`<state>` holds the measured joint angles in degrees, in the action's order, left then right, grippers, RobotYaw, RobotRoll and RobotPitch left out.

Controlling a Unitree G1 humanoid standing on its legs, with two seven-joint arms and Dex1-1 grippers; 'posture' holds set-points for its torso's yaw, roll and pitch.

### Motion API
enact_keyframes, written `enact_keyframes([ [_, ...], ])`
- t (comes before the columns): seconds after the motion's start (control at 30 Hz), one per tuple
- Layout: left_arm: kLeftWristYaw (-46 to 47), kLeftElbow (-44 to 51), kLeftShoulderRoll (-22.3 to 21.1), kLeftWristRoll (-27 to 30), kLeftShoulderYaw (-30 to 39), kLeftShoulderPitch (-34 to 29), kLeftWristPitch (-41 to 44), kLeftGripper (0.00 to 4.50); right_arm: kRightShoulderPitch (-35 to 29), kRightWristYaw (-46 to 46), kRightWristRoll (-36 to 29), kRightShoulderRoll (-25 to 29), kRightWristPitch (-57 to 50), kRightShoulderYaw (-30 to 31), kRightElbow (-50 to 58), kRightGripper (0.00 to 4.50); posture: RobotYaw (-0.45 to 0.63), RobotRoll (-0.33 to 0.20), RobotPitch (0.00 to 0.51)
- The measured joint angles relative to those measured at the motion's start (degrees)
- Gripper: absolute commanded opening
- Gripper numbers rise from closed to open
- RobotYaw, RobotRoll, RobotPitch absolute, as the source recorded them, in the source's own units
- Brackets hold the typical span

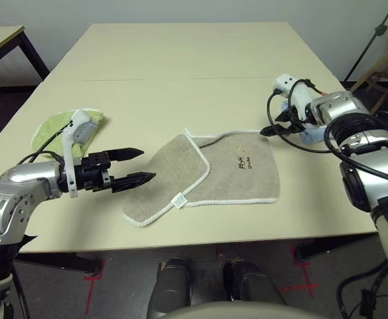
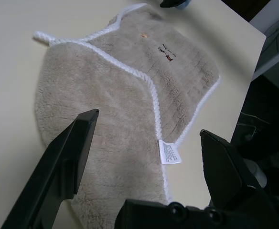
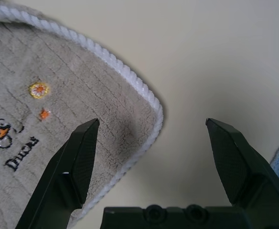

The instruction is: Fold the towel and set it aside.

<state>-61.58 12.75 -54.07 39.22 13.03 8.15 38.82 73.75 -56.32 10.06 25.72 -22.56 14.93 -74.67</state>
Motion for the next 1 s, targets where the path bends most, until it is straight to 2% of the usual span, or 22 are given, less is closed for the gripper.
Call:
enact_keyframes([
  [0.23, -0.2, 2.2, 1.1, 0.4, 0.1, -1.5, -0.2, 4.47, -2.2, 3.3, 2.1, -1.4, 1.2, -0.3, -1.4, 4.50, 0.23, 0.000, 0.096],
  [0.5, -1.6, 3.1, 1.2, -0.4, 0.1, -2.4, -4.0, 4.47, -3.1, 7.7, 2.3, -3.9, 2.4, -1.8, -2.2, 4.50, 0.24, 0.000, 0.103],
  [0.57, -1.9, 3.1, 1.4, -1.0, 0.1, -3.0, -5.1, 4.50, -3.5, 8.6, 2.4, -4.6, 2.4, -2.3, -2.3, 4.11, 0.25, 0.000, 0.105],
  [0.63, -1.9, 3.2, 1.6, -1.3, 0.1, -3.4, -6.1, 4.50, -3.8, 9.3, 2.4, -4.8, 2.3, -2.7, -2.3, 3.51, 0.26, 0.000, 0.105],
  [0.93, -2.0, 3.4, 1.7, -1.5, 0.1, -4.1, -7.2, 4.50, -4.5, 8.6, 4.2, -5.2, 5.3, -2.3, -2.3, 0.24, 0.26, 0.000, 0.094],
  [0.97, -2.0, 3.4, 1.7, -1.6, 0.1, -4.1, -7.3, 4.50, -4.6, 8.3, 4.6, -5.1, 5.8, -2.2, -2.3, 0.04, 0.26, 0.000, 0.094],
  [1.0, -2.0, 3.4, 1.7, -1.7, 0.1, -4.1, -7.4, 4.50, -4.6, 8.1, 4.9, -5.1, 6.1, -2.1, -2.3, 0.04, 0.26, 0.000, 0.094],
])
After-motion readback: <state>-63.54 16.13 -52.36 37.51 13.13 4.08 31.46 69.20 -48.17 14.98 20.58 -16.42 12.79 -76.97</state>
